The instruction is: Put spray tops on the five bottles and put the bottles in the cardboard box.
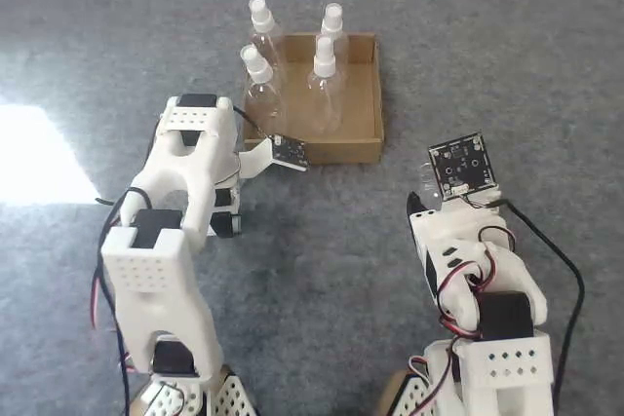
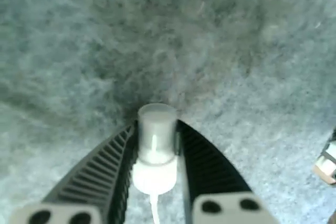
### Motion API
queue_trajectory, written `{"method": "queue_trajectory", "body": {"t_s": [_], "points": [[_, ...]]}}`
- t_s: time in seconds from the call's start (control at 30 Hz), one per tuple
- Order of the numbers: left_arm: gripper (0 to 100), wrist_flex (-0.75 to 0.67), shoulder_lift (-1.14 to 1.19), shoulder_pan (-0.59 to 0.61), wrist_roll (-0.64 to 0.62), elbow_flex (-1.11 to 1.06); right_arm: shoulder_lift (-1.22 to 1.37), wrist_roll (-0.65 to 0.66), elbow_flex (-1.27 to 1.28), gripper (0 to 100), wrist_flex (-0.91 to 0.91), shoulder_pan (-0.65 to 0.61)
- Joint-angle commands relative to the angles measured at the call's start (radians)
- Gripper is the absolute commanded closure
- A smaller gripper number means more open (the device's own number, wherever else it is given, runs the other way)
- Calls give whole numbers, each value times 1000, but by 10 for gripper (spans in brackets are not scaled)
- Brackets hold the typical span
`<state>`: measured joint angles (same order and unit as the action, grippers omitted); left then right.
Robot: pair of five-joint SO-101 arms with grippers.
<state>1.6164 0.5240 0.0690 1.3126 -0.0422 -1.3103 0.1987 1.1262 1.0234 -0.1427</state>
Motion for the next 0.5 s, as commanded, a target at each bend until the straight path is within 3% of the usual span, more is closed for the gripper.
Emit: {"method": "queue_trajectory", "body": {"t_s": [0.0,0.2,0.47], "points": [[986,0,-23,-6,-43,22,-25,14,-14,968,-22,12],[988,14,-49,-3,-112,35,-25,11,-14,968,-19,12],[988,92,-295,3,-132,27,-25,8,-15,968,-15,5]]}}
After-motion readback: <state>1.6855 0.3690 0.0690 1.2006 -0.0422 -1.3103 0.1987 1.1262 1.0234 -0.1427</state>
